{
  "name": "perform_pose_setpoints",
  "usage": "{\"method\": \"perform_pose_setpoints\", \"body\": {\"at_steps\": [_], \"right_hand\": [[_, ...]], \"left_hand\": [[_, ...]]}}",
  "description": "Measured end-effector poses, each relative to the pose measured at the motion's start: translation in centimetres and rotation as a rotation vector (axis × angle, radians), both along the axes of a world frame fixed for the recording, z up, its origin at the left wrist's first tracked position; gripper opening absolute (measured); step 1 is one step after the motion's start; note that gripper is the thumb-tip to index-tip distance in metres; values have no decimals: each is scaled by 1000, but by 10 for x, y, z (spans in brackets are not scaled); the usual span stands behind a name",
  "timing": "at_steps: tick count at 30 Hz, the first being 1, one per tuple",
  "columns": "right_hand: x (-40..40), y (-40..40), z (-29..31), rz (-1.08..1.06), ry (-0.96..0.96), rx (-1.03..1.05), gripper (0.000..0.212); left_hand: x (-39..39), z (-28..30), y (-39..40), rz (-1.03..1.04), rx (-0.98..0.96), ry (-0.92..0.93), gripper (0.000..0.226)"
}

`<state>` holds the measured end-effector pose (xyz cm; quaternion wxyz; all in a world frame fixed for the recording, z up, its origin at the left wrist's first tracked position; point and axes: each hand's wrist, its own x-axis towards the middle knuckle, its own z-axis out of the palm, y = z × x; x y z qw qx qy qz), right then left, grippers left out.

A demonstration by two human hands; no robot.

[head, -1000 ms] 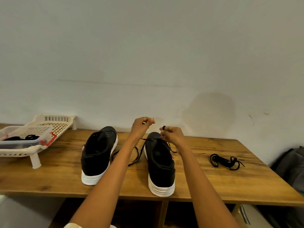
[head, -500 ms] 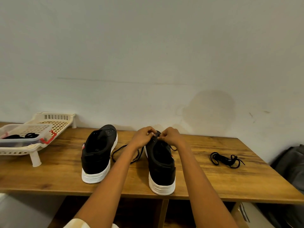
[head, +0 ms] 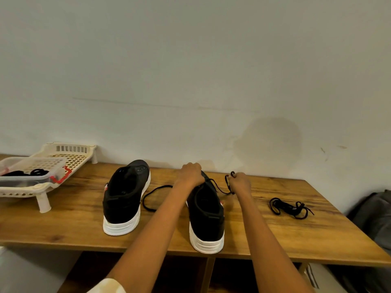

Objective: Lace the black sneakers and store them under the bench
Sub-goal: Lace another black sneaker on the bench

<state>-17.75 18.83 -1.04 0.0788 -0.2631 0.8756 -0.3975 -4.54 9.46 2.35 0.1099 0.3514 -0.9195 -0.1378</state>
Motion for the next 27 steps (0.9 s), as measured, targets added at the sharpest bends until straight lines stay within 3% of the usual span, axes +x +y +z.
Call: {"method": "perform_pose_setpoints", "body": {"at_steps": [3, 5, 8, 10, 12, 21, 27], "right_hand": [[4, 3, 3, 54, 36, 232, 17], [9, 0, 10, 53, 95, 273, 18], [18, -10, 25, 183, 104, 68, 20], [27, -16, 34, 280, -51, -74, 26], [33, -22, 38, 346, -173, -74, 26], [33, -21, 28, 376, -144, 21, 27], [37, -14, 29, 444, -40, 47, 28]], "left_hand": [[-8, 6, -2, -3, -17, -131, 23], [-15, 8, -6, -3, -12, -205, 32], [-21, 3, -8, 12, -45, -308, 43], [-21, -1, -7, 24, -58, -341, 47], [-20, -5, -10, 16, -55, -328, 48], [-6, -15, -15, -14, -120, -6, 18], [3, -14, -25, 24, 248, 391, 15]]}}
